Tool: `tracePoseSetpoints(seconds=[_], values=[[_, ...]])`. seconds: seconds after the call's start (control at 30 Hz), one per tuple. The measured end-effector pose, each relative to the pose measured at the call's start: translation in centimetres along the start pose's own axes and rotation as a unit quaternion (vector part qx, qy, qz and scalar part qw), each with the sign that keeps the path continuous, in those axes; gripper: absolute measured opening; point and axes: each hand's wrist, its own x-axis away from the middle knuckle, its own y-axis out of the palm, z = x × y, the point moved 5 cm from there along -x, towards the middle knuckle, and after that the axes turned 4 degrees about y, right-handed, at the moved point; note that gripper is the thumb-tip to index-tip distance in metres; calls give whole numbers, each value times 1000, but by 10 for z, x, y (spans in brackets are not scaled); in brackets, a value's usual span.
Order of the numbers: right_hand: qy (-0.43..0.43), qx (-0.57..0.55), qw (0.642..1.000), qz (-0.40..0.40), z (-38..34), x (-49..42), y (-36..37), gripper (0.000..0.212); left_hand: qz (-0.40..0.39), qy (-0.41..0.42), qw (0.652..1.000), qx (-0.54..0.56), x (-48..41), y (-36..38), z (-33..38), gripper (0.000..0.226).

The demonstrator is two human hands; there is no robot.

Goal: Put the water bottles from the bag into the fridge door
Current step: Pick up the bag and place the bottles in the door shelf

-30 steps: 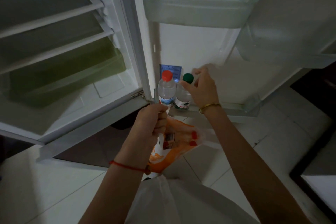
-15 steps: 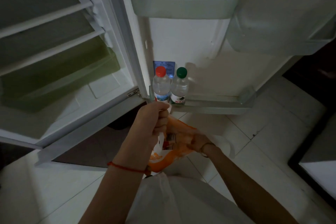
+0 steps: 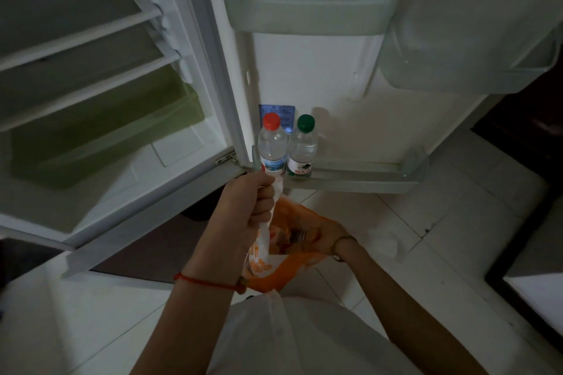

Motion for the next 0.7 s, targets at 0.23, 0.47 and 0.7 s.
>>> tracePoseSetpoints(seconds=[0.23, 0.47, 0.7], values=[[27, 65, 983, 168, 14, -15, -29, 51, -3, -15, 1000, -1, -3, -2, -13, 35], [-25, -23, 936, 350, 17, 33, -92, 32, 13, -32, 999, 7, -6, 14, -20, 39], [-97, -75, 877, 464, 0, 94, -141, 30, 6, -31, 999, -9, -8, 20, -15, 43]])
